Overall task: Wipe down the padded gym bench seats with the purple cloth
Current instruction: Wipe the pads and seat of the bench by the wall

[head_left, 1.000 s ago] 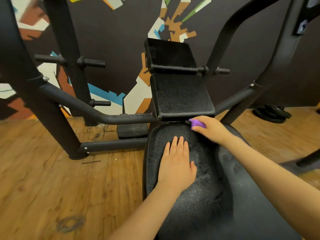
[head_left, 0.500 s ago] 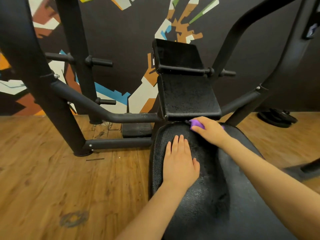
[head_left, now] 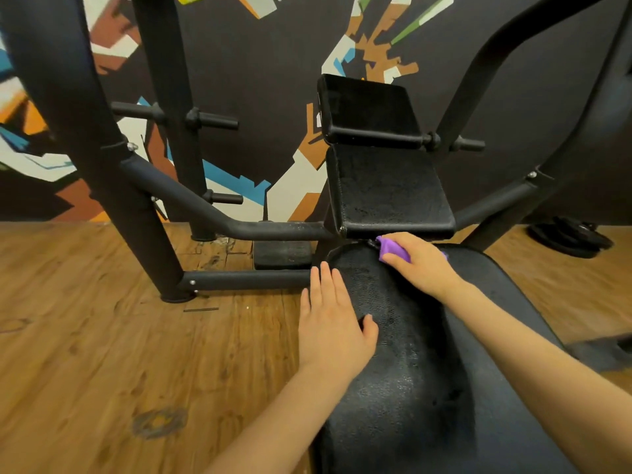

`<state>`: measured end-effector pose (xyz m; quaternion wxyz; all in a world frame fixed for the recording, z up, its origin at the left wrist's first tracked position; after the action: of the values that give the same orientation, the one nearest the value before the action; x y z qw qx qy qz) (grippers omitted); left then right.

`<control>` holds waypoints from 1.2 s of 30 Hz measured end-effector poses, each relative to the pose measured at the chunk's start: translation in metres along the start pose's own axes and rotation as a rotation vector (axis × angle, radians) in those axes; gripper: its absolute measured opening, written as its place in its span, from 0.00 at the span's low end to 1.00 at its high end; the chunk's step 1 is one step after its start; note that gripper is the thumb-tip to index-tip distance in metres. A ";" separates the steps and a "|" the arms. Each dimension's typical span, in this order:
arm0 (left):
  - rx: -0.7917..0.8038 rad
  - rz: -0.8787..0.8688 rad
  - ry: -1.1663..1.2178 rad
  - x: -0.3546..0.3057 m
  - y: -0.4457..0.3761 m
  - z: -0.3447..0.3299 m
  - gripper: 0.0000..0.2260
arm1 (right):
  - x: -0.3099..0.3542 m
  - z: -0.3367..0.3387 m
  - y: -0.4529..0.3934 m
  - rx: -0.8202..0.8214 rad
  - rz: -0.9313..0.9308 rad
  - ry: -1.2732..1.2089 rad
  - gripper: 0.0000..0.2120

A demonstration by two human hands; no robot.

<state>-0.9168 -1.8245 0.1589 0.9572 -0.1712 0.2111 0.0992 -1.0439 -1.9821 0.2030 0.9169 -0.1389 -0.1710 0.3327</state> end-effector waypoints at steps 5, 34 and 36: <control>-0.040 0.019 0.061 0.000 0.001 -0.001 0.38 | 0.066 -0.022 -0.016 0.081 0.212 -0.066 0.17; 0.010 0.153 0.122 0.015 0.025 -0.003 0.40 | 0.090 -0.024 -0.001 0.256 0.573 -0.021 0.11; 0.007 0.185 0.157 0.016 0.030 -0.003 0.40 | 0.091 -0.024 -0.006 0.286 0.549 -0.018 0.11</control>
<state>-0.9113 -1.7957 0.1404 0.9251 -0.1546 0.3006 0.1728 -0.9651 -1.9301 0.2035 0.8016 -0.0466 -0.0869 0.5897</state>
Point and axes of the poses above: each hand's wrist, its own y-axis away from the middle knuckle, its own z-axis out of the back of the hand, x = y × z, the point moved 1 cm from there along -y, towards the middle knuckle, and after that the axes turned 6 degrees about y, right-handed, at the moved point
